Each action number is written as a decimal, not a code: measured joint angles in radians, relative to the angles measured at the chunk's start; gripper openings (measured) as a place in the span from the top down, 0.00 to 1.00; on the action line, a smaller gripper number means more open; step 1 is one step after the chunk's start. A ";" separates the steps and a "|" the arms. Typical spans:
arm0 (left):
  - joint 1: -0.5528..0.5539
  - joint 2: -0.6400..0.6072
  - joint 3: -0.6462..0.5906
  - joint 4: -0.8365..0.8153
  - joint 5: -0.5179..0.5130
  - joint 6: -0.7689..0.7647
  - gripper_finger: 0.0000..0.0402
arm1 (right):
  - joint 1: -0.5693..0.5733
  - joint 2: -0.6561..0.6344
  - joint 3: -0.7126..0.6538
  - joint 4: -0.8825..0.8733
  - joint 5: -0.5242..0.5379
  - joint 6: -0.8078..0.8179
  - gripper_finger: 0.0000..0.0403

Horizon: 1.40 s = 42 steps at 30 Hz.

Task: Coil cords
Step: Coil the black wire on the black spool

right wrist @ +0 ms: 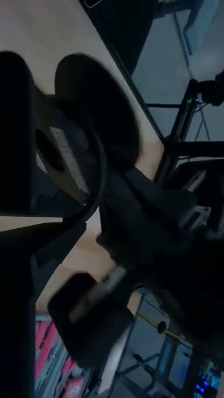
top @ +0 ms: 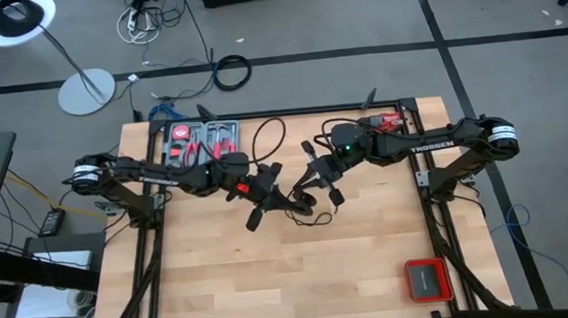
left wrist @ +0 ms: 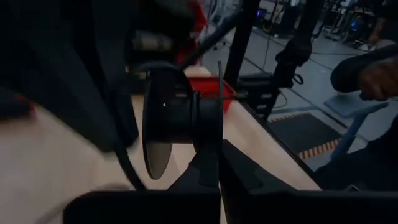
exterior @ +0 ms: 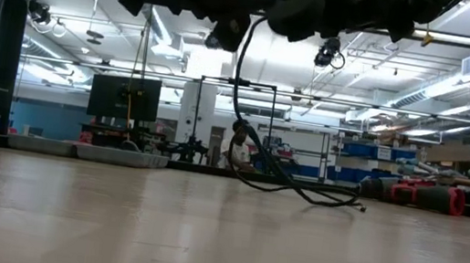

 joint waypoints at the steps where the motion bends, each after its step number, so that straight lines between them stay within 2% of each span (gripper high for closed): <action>1: 0.000 0.000 0.008 0.003 0.000 0.017 1.00 | 0.000 0.000 0.000 0.001 -0.002 0.006 0.97; 12: -0.002 0.002 0.033 0.033 0.019 0.177 1.00 | 0.000 0.001 0.000 0.051 -0.017 0.054 0.81; 18: -0.010 0.002 0.033 0.094 0.016 0.224 1.00 | 0.002 0.001 -0.002 0.039 -0.030 0.067 0.81; 24: -0.020 0.001 0.033 0.136 -0.004 0.254 1.00 | 0.007 0.001 -0.059 0.089 -0.047 0.134 0.81; 34: -0.021 0.001 0.033 0.151 -0.060 0.283 1.00 | 0.007 0.001 -0.242 0.402 -0.047 0.290 0.81; 42: -0.021 0.001 0.032 0.176 -0.081 0.283 1.00 | 0.023 0.001 -0.308 0.471 -0.004 0.334 0.81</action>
